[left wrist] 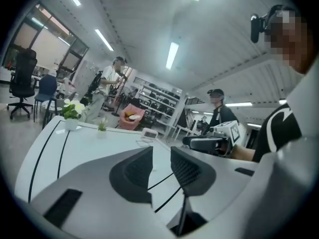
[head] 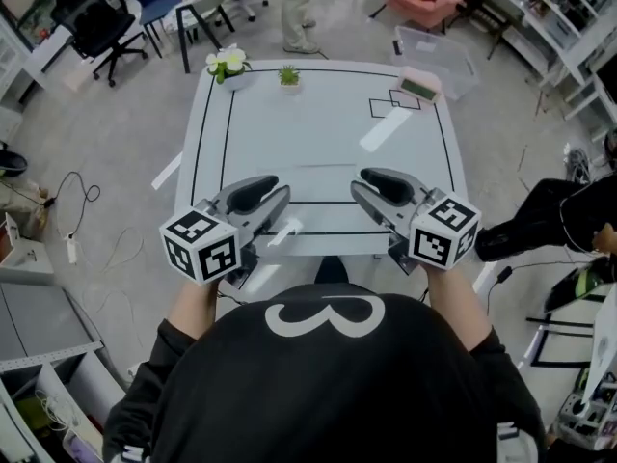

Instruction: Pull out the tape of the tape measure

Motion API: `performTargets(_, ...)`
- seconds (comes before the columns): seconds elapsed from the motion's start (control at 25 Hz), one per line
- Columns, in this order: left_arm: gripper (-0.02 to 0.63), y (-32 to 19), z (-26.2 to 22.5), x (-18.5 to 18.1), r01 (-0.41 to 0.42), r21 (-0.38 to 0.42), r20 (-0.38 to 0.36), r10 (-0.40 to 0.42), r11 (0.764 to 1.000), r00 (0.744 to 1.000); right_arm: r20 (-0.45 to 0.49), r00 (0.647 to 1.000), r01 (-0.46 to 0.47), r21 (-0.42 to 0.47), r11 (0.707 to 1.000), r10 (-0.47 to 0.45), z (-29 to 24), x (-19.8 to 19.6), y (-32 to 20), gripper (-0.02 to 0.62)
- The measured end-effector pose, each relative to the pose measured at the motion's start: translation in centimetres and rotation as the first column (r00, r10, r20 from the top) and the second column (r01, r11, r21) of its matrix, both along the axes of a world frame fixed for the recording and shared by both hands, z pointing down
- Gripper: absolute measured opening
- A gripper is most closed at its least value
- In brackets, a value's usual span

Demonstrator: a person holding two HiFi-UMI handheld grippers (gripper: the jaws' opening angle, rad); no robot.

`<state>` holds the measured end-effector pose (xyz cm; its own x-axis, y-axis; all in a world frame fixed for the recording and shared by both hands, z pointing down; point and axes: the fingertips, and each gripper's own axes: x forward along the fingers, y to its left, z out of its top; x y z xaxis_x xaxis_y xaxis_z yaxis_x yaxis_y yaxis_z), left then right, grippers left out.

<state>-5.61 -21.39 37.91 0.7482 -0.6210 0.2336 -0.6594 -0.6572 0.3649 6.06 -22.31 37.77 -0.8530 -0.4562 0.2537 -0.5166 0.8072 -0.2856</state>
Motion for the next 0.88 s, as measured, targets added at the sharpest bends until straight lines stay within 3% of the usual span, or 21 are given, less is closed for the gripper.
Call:
performTargets(0.08,0.080,1.3,-2.0,0.5,-0.026,0.044,-0.032,0.027,0.999,0.999,0.032,0.999,-0.007,0.037,0.999,0.006,-1.2,-0.3,1.1,0.103)
performTargets(0.2,0.007,3.2,-4.2,1.1,-0.061,0.104,-0.067,0.069,0.993,0.995,0.090,0.996,-0.010,0.072,0.997,0.004,-2.5,-0.6,2.8,0.014)
performTargets(0.36,0.004,5.2,-5.7,2.1,-0.107,0.133,-0.111,0.122,0.985,0.986,0.115,0.993,0.006,0.124,0.992,-0.020,-3.4,-1.0,5.0,0.009)
performTargets(0.6,0.003,7.6,-6.6,4.0,-0.173,0.183,-0.101,0.193,0.968,0.976,0.119,0.990,0.049,0.188,0.981,-0.072,-5.1,-1.8,8.0,0.009)
performTargets(0.88,0.003,9.1,-6.3,4.9,-0.189,0.184,-0.095,0.209,0.965,0.973,0.093,0.994,0.031,0.211,0.977,-0.052,-5.2,-1.7,9.8,0.009)
